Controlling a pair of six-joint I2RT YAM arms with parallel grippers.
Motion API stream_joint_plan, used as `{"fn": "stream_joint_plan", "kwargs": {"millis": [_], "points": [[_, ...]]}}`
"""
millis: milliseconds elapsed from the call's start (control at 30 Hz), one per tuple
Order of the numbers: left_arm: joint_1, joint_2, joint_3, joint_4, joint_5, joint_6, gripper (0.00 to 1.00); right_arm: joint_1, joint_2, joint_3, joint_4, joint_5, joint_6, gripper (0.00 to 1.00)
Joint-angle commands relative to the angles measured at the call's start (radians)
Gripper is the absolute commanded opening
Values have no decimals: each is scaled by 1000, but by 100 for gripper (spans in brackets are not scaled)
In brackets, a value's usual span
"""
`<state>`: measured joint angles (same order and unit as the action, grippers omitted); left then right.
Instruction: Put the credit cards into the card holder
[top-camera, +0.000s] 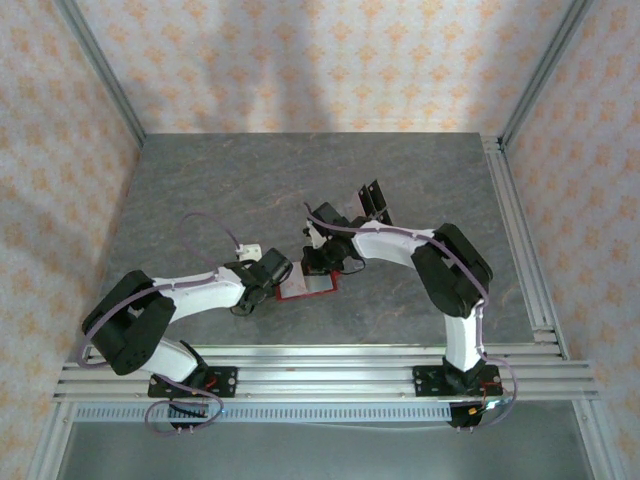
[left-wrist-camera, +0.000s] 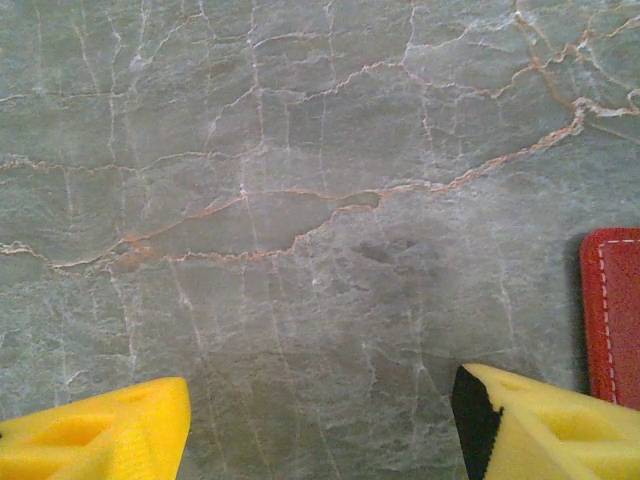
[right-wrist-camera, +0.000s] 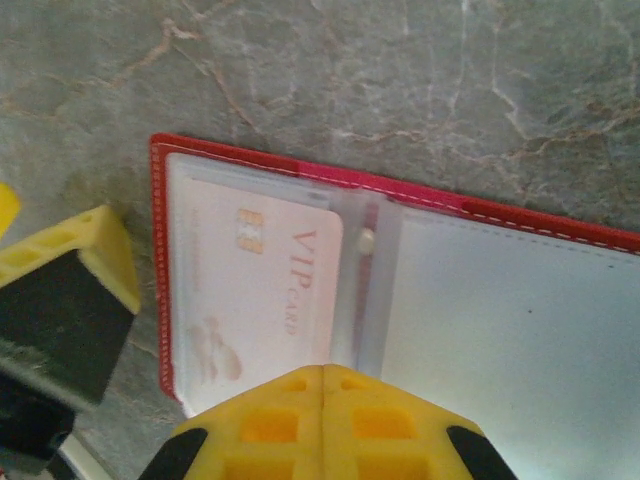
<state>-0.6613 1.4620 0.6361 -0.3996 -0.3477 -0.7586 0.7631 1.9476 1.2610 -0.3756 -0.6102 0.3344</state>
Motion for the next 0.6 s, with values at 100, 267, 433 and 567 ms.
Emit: {"fn": "stream_joint_plan", "kwargs": {"millis": [100,267,433,567], "points": [[-9,12,-8,16,-14,1,71,4,29,21,-16,2,-20,0],[-10,18,-15,28,-10,-1,71,10,44,30,-17,-5,-20,0],[-14,27,-20,39,-5,-2,71,22,55,49,-31,-6,-25,0],[-17,31,-22,47,-4,-4,71,30,63,68,-45,-9,-33,0]]}}
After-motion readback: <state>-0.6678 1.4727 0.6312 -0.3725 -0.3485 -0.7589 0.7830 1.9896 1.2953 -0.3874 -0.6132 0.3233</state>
